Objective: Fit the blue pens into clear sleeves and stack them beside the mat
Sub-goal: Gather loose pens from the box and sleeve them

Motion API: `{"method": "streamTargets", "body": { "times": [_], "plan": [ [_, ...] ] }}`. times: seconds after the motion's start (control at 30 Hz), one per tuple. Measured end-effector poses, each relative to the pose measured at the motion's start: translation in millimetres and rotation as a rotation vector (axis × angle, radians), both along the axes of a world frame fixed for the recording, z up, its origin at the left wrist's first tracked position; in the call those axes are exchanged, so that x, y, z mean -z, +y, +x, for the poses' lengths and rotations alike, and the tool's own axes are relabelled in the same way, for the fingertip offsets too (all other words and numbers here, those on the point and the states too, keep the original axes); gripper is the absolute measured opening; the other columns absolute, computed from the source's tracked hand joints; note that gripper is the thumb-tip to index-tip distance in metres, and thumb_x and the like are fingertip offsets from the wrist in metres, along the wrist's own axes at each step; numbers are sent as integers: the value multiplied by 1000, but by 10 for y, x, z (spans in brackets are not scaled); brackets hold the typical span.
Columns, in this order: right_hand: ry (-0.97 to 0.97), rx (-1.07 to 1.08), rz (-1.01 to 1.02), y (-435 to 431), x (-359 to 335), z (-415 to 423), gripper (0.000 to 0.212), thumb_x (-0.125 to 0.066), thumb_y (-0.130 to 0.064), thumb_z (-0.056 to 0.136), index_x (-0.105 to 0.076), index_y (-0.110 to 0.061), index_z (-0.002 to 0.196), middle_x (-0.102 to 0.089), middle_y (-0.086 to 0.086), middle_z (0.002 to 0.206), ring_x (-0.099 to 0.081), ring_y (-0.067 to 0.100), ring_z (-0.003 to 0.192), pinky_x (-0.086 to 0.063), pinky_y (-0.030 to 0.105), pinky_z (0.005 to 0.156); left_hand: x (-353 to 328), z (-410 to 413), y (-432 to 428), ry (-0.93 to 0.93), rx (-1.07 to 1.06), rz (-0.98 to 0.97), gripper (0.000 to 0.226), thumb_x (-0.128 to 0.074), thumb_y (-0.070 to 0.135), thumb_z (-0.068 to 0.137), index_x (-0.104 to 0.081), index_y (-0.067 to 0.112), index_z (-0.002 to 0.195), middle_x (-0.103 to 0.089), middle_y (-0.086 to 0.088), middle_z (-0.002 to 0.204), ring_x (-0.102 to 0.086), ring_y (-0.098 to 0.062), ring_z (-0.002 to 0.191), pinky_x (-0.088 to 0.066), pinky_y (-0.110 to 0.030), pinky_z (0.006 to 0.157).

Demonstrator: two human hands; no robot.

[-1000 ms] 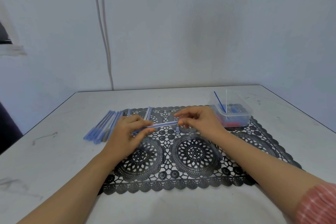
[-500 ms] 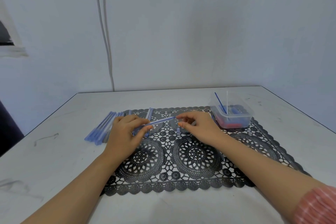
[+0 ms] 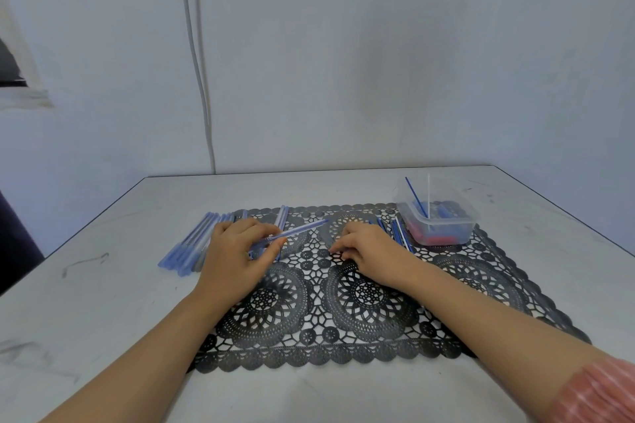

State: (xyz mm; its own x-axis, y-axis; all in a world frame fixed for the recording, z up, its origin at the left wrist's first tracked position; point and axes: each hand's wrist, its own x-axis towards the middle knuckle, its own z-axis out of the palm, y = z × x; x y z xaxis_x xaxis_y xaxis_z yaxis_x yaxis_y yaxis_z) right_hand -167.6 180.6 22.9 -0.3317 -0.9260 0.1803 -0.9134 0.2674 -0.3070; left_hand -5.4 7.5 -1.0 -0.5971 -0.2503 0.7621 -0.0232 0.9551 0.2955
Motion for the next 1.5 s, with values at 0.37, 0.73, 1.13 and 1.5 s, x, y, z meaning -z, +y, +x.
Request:
{"method": "streamTargets", "body": {
  "times": [0.37,0.73,1.13,1.5],
  "plan": [
    [-178,159,-422,21,-83,28,15,-66,-10,84,-75,-16,95,-63,-9,95,-55,3,82,-38,-2,74,-8,9,12,-13,1,-3,26,-52,46,85,-68,28,93,-60,19,80,-52,2,76,-27,-16,85],
    [-675,157,-665,37,-122,102,16,-72,0,76,-75,-13,84,-71,-4,84,-64,2,77,-49,12,72,-14,3,39,-38,67,-27,38,-45,57,87,-69,28,94,-61,22,85,-53,3,80,-33,-27,81],
    [-823,76,-654,36,-114,95,22,-70,10,72,-73,-11,80,-71,3,75,-65,9,69,-52,18,71,-27,-6,58,-16,124,-22,48,-37,63,90,-68,27,95,-54,33,86,-51,13,84,-39,-28,81],
    [-729,68,-568,26,-72,85,12,-60,-12,89,-67,-17,98,-69,8,73,-62,10,61,-50,20,56,-39,2,71,-10,159,-30,50,-38,61,90,-69,22,97,-56,28,87,-50,12,83,-40,-18,78]
  ]
}}
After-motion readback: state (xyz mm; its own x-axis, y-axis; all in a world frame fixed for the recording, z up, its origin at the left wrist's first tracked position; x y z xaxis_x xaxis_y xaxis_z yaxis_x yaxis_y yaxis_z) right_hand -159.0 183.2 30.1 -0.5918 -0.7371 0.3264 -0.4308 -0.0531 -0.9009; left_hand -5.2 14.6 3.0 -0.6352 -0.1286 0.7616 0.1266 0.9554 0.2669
